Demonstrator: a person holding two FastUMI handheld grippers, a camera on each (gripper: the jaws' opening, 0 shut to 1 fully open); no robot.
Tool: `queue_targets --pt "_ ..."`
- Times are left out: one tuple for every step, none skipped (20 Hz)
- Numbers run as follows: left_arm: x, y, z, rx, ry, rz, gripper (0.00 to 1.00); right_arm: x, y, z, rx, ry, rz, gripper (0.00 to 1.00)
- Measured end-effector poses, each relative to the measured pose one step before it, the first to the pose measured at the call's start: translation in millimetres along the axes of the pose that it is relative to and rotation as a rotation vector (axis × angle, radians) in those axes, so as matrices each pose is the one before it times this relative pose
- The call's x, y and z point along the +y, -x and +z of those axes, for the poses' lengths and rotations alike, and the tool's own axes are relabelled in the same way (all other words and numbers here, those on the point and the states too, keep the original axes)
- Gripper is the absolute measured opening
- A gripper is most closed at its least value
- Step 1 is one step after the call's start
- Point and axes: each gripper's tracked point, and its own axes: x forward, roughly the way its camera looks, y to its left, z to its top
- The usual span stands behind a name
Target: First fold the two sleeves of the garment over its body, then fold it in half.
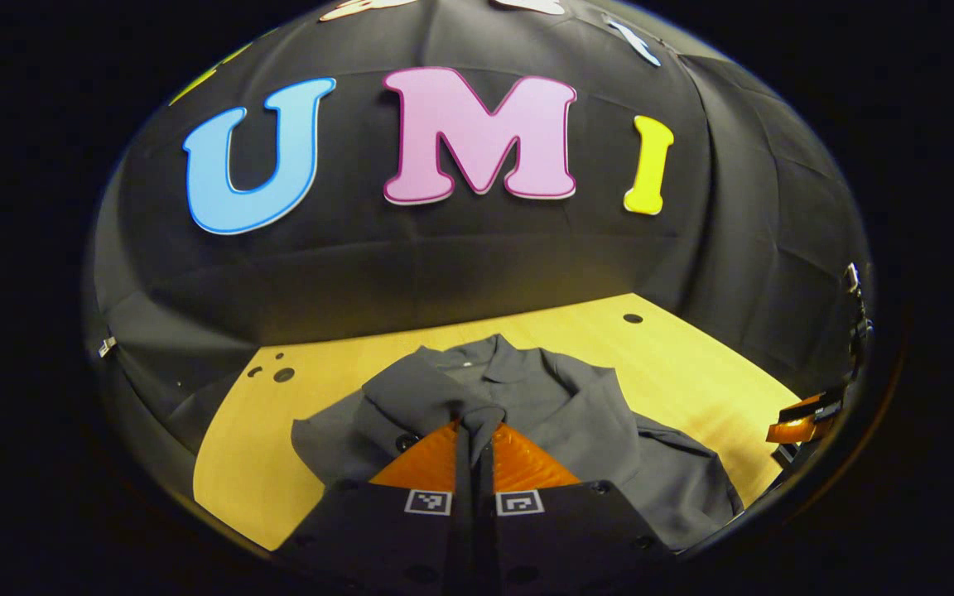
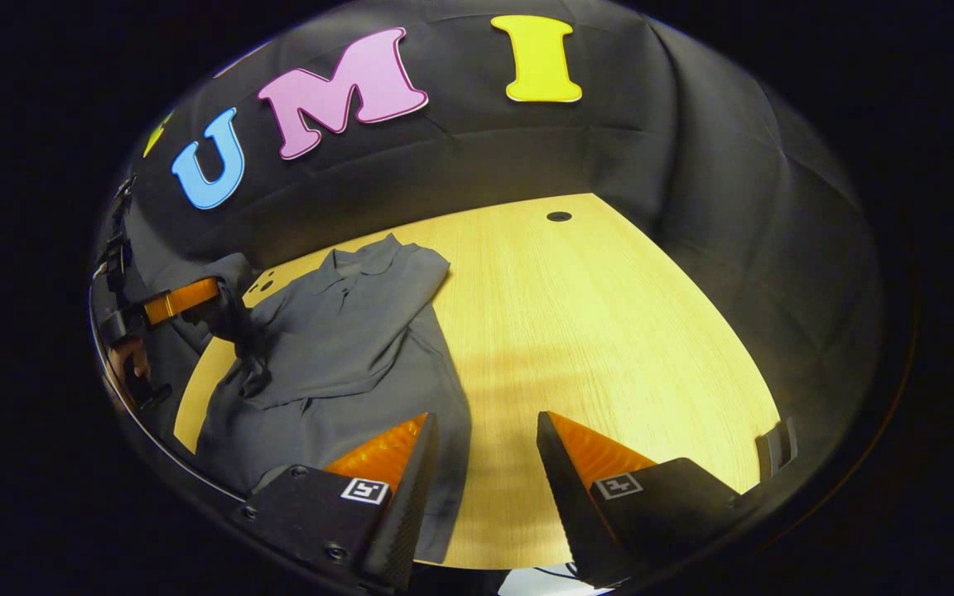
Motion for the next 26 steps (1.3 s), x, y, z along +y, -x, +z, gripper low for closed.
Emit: queue_targets --pt "-5.72 -5.17 -7.29 0.01534 0.00092 -0.00398 0.05 -2.40 -3.84 -1.33 0.00573 -0.00023 0.00302 0.75" --pt "-5.44 -5.59 -6.74 0.01652 0.00428 -0.00510 0.05 -2.00 -2.51 -1.52 0.00610 -0.00159 0.00425 0.75" --pt "-4.99 -5.42 -7.31 0.01176 0.00394 -0.00510 0.05 -2.10 -3.33 -1.33 0.00577 -0.00232 0.00323 0.75" --pt "-5.16 -5.32 -5.66 0.01230 0.00610 -0.00594 0.05 -1.75 -2.57 -2.02 0.00563 -0.00183 0.00391 0.75" --pt "-5.77 -5.64 -7.55 0.01413 0.01149 -0.00901 0.05 -1.92 -2.93 -1.28 0.00571 -0.00183 0.00193 0.75" --pt "-3.86 -5.97 -6.47 0.01572 0.01124 -0.00678 0.05 -1.37 -2.89 -1.67 0.00463 -0.00284 0.00327 0.75" --pt "-4.12 -6.28 -6.97 0.01554 0.00930 -0.00837 0.05 -1.75 -2.36 -1.23 0.00544 -0.00285 0.00014 0.75" --pt "-3.53 -6.02 -5.06 0.01273 0.00561 -0.00823 0.05 -1.78 -1.48 -1.22 0.00450 -0.00290 0.00279 0.75" --pt "-3.40 -6.03 -5.51 0.01290 0.00334 -0.00813 0.05 -1.28 -2.44 -0.80 0.00534 -0.00037 0.00100 0.75" --pt "-2.67 -6.51 -5.09 0.01107 0.00082 -0.00518 0.05 -0.80 -0.84 -1.50 0.00420 0.00138 0.00113 0.75" --pt "-1.31 -6.40 -6.98 0.01603 0.00193 -0.00219 0.05 -1.74 -1.87 -0.09 0.00496 0.00296 0.00156 0.75" --pt "-1.13 -5.37 -5.57 0.01621 0.00307 -0.00024 0.06 -1.65 -1.59 -0.06 0.00363 0.00204 0.00115 0.75" --pt "-1.82 -5.52 -5.26 0.01629 0.00458 -0.00104 0.05 -0.46 -1.10 -0.06 0.00373 -0.00021 0.00238 0.75" --pt "-1.62 -4.35 -4.65 0.01430 0.00484 -0.00098 0.06 -0.62 0.37 -0.30 0.00284 0.00022 0.00102 0.75" --pt "-1.27 -4.95 -4.34 0.01228 0.00327 -0.00335 0.07 -0.45 -0.91 0.19 0.00222 -0.00012 0.00139 0.75" --pt "-2.24 -3.88 -3.00 0.01184 0.00041 -0.00407 0.07 -0.06 -1.45 0.62 0.00116 -0.00034 0.00077 0.75" --pt "-1.14 -2.87 -3.92 0.01037 -0.00003 -0.00179 0.10 0.65 -1.54 0.76 -0.00042 -0.00098 0.00001 0.75" --pt "-2.67 -2.26 -2.47 0.00858 0.00139 -0.00859 0.11 0.30 0.14 1.24 -0.00001 -0.00049 0.00062 0.75" --pt "-3.18 -2.10 -2.04 0.00275 0.00328 -0.01038 0.16 0.73 0.25 0.47 -0.00134 -0.00089 -0.00081 0.75" --pt "-3.88 0.83 -0.09 0.00160 0.00307 -0.01131 0.17 1.92 0.58 0.50 -0.00224 -0.00129 0.00100 0.75" --pt "-4.76 0.76 -1.24 -0.00014 0.00700 -0.02280 0.21 1.93 0.62 0.86 -0.00301 0.00035 -0.00163 0.75" --pt "-8.92 2.39 2.10 -0.00485 0.01118 -0.03767 0.26 2.39 2.02 -0.06 -0.00187 0.00070 0.00014 0.75" --pt "-8.78 5.96 3.26 -0.00980 0.00863 -0.03424 0.38 3.43 2.25 -0.16 -0.00164 0.00160 0.00042 0.75" --pt "-8.79 9.05 6.70 -0.02146 0.00015 -0.03720 0.47 3.84 1.80 -0.09 -0.00091 0.00330 0.00003 0.75" --pt "-8.54 8.56 6.50 -0.02852 -0.00671 -0.03055 0.57 4.12 2.29 -0.39 -0.00085 0.00449 0.00018 0.75" --pt "-4.67 9.51 7.55 -0.02883 -0.01415 -0.01848 0.62 3.25 2.24 -1.43 0.00034 0.00422 -0.00237 0.75"
